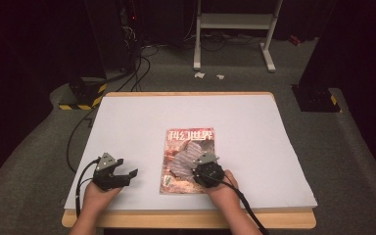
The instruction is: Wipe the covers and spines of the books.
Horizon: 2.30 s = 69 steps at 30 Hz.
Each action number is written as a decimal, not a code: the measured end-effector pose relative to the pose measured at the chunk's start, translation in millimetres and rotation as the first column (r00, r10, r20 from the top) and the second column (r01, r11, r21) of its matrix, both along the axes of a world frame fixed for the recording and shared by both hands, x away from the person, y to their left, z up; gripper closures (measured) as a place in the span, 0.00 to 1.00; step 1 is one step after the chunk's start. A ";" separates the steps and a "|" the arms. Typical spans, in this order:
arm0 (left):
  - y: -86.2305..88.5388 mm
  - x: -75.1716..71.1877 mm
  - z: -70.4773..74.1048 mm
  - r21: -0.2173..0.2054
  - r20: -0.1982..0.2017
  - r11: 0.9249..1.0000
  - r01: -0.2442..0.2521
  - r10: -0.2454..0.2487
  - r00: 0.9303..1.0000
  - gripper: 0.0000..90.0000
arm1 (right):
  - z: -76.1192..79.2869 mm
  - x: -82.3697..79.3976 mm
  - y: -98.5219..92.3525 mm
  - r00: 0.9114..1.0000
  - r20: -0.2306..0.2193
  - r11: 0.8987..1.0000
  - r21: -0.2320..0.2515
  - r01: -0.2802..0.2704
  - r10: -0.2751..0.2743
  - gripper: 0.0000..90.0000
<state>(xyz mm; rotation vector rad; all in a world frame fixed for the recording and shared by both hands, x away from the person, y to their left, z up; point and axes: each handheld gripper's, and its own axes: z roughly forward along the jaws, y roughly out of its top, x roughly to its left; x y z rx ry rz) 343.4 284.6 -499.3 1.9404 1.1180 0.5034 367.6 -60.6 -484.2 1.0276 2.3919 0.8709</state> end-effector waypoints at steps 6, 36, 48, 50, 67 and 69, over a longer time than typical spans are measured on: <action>0.4 0.3 -0.1 0.000 0.000 1.000 0.009 -0.009 1.000 0.27 | -2.3 5.7 66.0 0.994 0.002 0.994 0.007 -0.113 0.113 0.69; 3.5 -2.1 -0.8 -0.003 -0.008 1.000 0.001 -0.001 1.000 0.27 | -1.6 6.8 -7.8 0.998 0.015 0.998 -0.004 0.062 -0.062 0.69; 6.6 -0.9 -0.8 -0.014 -0.005 1.000 0.001 -0.001 1.000 0.27 | -5.2 1.8 86.3 0.992 0.032 0.992 -0.006 -0.122 0.122 0.69; 6.6 -0.9 -0.8 -0.017 -0.007 1.000 0.003 -0.003 1.000 0.28 | -5.6 3.0 82.4 0.992 0.027 0.992 0.009 -0.124 0.124 0.69; 4.0 -2.0 -0.3 -0.026 0.004 1.000 0.000 0.000 1.000 0.27 | -0.7 6.8 -43.8 0.991 0.029 0.992 -0.003 0.129 -0.129 0.69; 2.8 -1.4 -0.4 -0.021 0.001 1.000 0.005 -0.005 1.000 0.28 | 0.4 14.9 -38.9 0.991 0.035 0.991 -0.021 0.132 -0.131 0.69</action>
